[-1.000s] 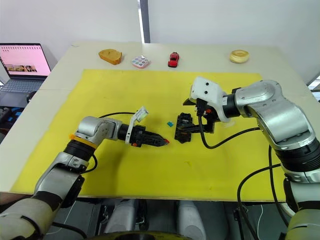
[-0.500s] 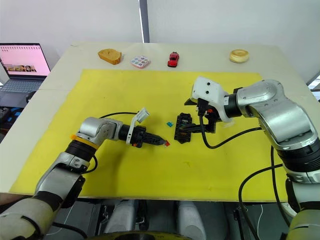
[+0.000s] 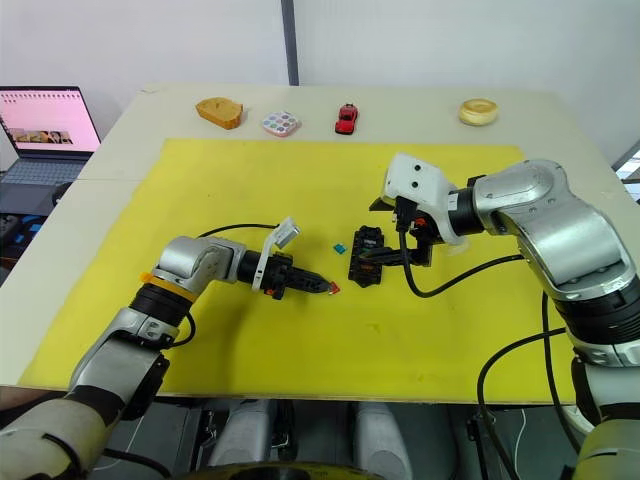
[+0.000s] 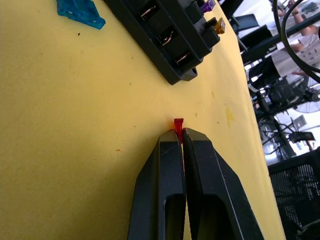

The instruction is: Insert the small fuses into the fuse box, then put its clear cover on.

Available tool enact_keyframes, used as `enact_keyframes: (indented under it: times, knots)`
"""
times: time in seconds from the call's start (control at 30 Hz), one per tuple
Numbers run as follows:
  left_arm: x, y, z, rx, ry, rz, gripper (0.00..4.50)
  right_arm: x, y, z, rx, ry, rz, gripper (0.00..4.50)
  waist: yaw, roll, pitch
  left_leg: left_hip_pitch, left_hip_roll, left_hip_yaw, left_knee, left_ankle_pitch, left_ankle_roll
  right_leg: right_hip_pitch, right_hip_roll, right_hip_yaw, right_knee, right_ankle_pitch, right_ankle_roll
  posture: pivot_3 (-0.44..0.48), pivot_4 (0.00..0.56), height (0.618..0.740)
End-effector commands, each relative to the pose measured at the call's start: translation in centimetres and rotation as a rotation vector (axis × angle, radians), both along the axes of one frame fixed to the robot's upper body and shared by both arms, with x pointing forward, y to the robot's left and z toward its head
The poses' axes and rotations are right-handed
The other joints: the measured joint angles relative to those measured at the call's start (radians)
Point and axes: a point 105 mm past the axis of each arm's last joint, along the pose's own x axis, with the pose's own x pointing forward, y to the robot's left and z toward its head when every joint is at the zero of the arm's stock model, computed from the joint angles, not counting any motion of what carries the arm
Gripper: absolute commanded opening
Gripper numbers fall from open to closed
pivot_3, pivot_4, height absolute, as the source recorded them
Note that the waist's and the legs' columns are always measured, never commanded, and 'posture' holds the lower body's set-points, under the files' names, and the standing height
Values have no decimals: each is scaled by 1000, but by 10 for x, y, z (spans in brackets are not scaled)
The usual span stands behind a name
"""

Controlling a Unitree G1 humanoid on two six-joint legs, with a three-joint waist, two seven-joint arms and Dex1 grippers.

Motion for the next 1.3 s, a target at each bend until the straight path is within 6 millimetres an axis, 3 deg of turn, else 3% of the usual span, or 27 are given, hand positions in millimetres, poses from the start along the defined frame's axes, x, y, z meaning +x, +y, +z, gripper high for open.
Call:
enact_keyframes:
  times: [0.03, 0.23, 0.37, 0.57, 0.67, 0.73, 0.83, 0.93, 1.3]
  knots:
    - [-3, 4, -18, 64, 38, 13, 58, -3, -1, 13, 6, -54, 3, 4500, 0, 0, 0, 0, 0, 0, 0, 0, 0, 0, 0, 0, 0, 0, -1, 0, 150, 740]
    - [12, 10, 18, -64, -35, 71, 58, -5, -1, 13, 40, 1, -18, 4500, -2, 0, 0, 0, 0, 0, 0, 0, 0, 0, 0, 0, 0, 0, 0, 0, 150, 740]
    - [15, 17, 54, -184, -124, 89, 58, -9, 0, 20, 154, 135, -55, 4500, -7, -1, 0, -2, 1, 0, 0, 0, 0, -2, 0, 0, 0, 1, 2, 0, 150, 740]
    - [8, 25, 96, -301, -249, 81, 58, -13, 5, 37, 329, 311, -81, 4500, -19, 0, 0, -3, 2, 0, -1, 0, 0, -3, 0, 0, 0, 2, 3, 0, 150, 740]
    - [-4, 23, 124, -364, -343, 37, 58, -15, 11, 45, 395, 373, -67, 4500, -23, -1, 1, -3, 2, 0, -1, 0, 0, -3, -1, 0, 0, 2, 3, 0, 150, 740]
    - [-9, 20, 132, -383, -364, 21, 58, -16, 14, 48, 411, 390, -59, 4500, -23, -1, 1, -3, 2, 0, -1, 0, 0, -3, -1, 1, 0, 2, 3, 0, 150, 740]
    - [-14, 15, 142, -410, -396, 2, 0, -19, 19, 51, 431, 412, -40, 3648, -23, -1, 1, -3, 1, 0, -2, 0, 0, -3, -1, 0, 0, 2, 3, 0, 150, 740]
    - [-15, 14, 147, -427, -405, -1, 0, -19, 20, 51, 437, 424, -42, 2139, -23, -1, 1, -3, 1, 0, -2, 0, 0, -3, -1, 0, 0, 2, 3, 0, 150, 740]
    - [-14, 12, 150, -434, -412, -12, 0, -22, 26, 57, 476, 450, -37, 2139, -24, -1, 1, -3, 0, 0, -2, 0, 0, -3, 1, 0, 0, 2, 4, 0, 150, 740]
